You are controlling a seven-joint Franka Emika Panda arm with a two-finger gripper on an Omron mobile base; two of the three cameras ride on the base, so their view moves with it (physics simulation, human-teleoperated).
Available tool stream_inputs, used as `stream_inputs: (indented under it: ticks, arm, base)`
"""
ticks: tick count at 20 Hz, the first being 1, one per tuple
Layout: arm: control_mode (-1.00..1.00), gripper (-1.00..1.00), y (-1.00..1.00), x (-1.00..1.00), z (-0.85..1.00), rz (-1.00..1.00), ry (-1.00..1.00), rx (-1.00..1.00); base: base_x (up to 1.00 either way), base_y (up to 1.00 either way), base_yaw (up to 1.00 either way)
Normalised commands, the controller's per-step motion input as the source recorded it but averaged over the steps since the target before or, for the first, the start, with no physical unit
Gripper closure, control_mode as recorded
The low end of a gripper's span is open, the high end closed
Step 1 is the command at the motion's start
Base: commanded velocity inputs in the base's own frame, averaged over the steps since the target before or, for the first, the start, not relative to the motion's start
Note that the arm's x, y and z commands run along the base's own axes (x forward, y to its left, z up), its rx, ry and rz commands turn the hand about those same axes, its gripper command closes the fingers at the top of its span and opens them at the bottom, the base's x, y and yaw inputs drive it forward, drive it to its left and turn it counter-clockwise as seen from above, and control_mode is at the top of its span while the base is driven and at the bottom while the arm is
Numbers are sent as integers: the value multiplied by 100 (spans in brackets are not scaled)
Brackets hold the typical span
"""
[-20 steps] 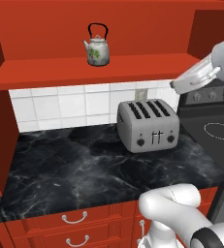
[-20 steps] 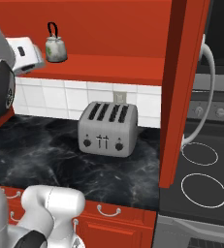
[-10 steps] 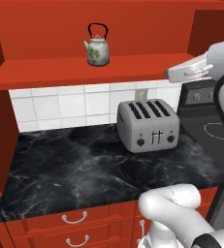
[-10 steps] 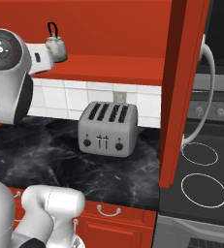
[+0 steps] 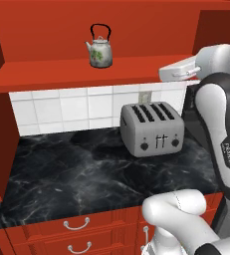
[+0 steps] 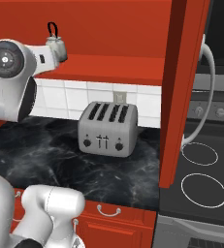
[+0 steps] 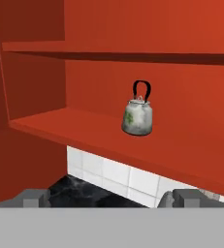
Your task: Open the cabinet, pick the kettle from the cabinet, and place it in the sink.
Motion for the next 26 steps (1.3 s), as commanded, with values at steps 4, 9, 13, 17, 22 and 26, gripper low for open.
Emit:
stream_inputs:
  ticks: [4,9,13,17,22,26]
  arm:
    - [-100,-100,0,27,13,-6,6,0]
    - [-100,-100,0,27,10,-3,6,0]
    - [-100,-100,0,29,2,-1,0,5]
    - [-100,-100,0,31,0,-1,0,6]
    - [-100,-100,0,31,1,-1,0,5]
    - [-100,-100,1,31,1,-1,0,5]
  base:
    - [0,0,0]
    - [0,0,0]
    - [0,0,0]
    - [0,0,0]
    - [0,0,0]
    - [0,0,0]
